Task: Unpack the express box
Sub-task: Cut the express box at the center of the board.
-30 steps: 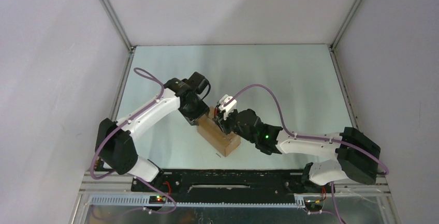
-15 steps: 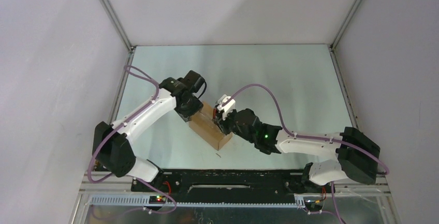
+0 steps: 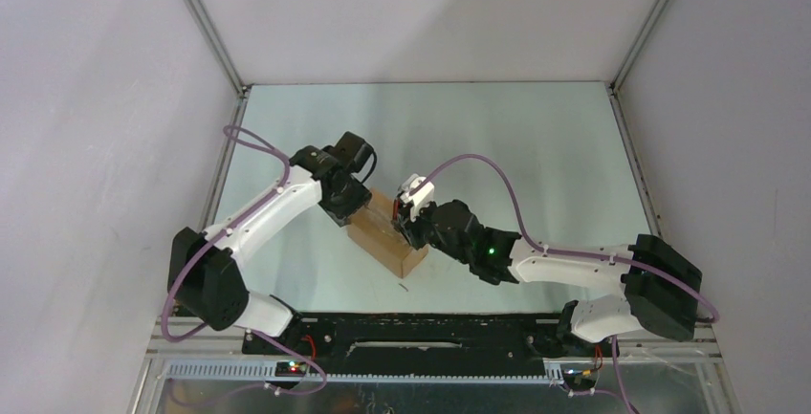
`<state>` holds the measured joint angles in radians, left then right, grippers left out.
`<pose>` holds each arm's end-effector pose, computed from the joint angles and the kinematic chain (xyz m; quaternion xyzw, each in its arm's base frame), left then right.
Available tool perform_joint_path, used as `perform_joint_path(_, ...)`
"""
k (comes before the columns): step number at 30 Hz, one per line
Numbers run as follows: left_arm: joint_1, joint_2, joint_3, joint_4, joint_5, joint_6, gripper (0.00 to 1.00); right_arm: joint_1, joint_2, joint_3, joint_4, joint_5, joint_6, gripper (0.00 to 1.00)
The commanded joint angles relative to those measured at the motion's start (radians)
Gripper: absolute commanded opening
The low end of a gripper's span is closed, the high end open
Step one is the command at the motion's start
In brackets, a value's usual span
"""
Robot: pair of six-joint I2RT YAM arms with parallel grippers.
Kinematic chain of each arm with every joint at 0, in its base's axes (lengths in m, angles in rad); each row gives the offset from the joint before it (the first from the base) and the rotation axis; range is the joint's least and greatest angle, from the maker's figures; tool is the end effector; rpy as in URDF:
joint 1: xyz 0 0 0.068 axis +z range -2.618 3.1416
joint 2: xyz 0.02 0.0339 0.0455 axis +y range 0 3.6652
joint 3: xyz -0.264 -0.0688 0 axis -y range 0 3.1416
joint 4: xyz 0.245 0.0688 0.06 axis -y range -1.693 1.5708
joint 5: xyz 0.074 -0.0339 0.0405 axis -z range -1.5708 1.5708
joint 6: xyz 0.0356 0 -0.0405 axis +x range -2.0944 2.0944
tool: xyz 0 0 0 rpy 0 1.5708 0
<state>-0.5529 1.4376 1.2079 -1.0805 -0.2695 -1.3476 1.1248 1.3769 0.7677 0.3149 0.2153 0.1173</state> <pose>0.2306 -0.1311 0.2731 -0.3963 0.8992 -0.0273 0.1832 0.1399 0.2750 0.2500 -0.3294 0.7302 0.2745 0.5319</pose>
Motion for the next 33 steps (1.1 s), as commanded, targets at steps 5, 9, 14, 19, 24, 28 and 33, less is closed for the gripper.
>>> perform_joint_path(5,0.067,-0.049,-0.058,0.047,-0.125,-0.022,0.00,0.016,-0.036,0.020,-0.062,0.014,0.038,0.00)
perform_joint_path(9,0.078,-0.057,-0.066,0.048,-0.128,-0.021,0.00,0.023,-0.045,0.006,-0.060,0.042,0.045,0.00)
perform_joint_path(14,0.089,-0.065,-0.076,0.052,-0.126,-0.020,0.00,0.024,-0.063,0.005,-0.064,0.058,0.040,0.00)
perform_joint_path(19,0.102,-0.071,-0.087,0.053,-0.125,-0.019,0.00,0.023,-0.075,-0.015,-0.054,0.069,0.054,0.00)
perform_joint_path(24,0.117,-0.083,-0.104,0.060,-0.120,-0.018,0.00,0.023,-0.082,-0.028,-0.054,0.078,0.067,0.00)
perform_joint_path(28,0.124,-0.095,-0.115,0.061,-0.121,-0.021,0.00,0.024,-0.097,-0.050,-0.047,0.092,0.079,0.00)
perform_joint_path(33,0.131,-0.103,-0.118,0.058,-0.123,-0.024,0.00,0.023,-0.122,-0.076,-0.039,0.117,0.093,0.00)
